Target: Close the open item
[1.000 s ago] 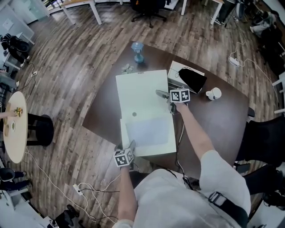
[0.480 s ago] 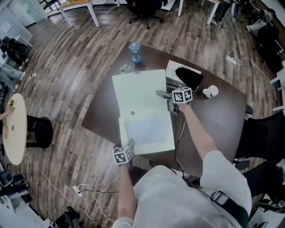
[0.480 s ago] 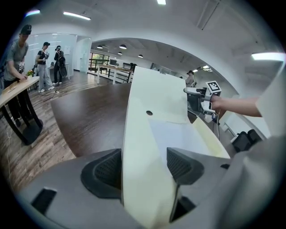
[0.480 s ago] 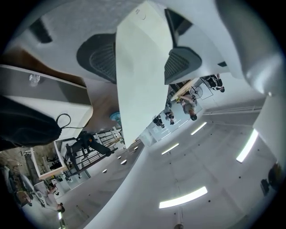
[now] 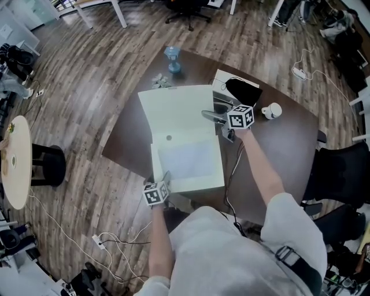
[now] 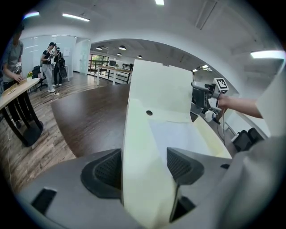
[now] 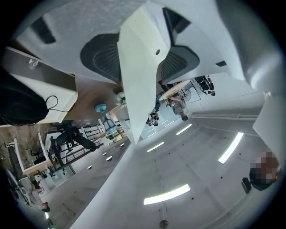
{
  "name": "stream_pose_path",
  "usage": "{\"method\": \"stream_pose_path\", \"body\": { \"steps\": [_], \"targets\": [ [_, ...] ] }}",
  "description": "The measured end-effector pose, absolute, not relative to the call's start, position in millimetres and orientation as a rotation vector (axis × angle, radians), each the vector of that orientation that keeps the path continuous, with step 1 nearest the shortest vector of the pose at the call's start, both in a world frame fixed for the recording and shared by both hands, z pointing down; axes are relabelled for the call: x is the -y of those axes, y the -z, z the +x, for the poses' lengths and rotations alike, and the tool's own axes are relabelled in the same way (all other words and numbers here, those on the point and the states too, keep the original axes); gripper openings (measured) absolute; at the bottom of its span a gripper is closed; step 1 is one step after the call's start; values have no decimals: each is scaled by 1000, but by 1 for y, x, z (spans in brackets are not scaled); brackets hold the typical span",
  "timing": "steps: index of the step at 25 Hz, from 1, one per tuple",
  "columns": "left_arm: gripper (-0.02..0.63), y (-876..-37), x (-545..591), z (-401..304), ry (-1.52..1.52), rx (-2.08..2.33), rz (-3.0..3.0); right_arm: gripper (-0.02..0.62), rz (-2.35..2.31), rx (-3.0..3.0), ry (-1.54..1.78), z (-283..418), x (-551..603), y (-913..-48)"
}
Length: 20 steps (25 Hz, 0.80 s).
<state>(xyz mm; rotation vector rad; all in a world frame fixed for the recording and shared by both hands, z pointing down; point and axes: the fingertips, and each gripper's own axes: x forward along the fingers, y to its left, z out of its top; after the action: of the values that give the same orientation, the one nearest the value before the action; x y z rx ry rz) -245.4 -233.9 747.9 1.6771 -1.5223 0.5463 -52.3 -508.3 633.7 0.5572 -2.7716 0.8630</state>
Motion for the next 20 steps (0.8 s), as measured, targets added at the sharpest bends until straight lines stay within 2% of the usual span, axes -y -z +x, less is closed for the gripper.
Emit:
{"method": "stream_pose_path", "body": {
  "steps": [10, 17, 20],
  "targets": [
    [305, -749, 240, -246, -534, 1518, 1646, 242, 313, 2870, -720, -55, 479, -593],
    [305, -750, 242, -250, -536, 1501, 1641, 69, 358, 2802, -599, -35, 464, -609],
    [305, -747, 246, -252, -529, 1505, 1668, 61, 375, 2790, -558, -28, 458, -610]
  ]
}}
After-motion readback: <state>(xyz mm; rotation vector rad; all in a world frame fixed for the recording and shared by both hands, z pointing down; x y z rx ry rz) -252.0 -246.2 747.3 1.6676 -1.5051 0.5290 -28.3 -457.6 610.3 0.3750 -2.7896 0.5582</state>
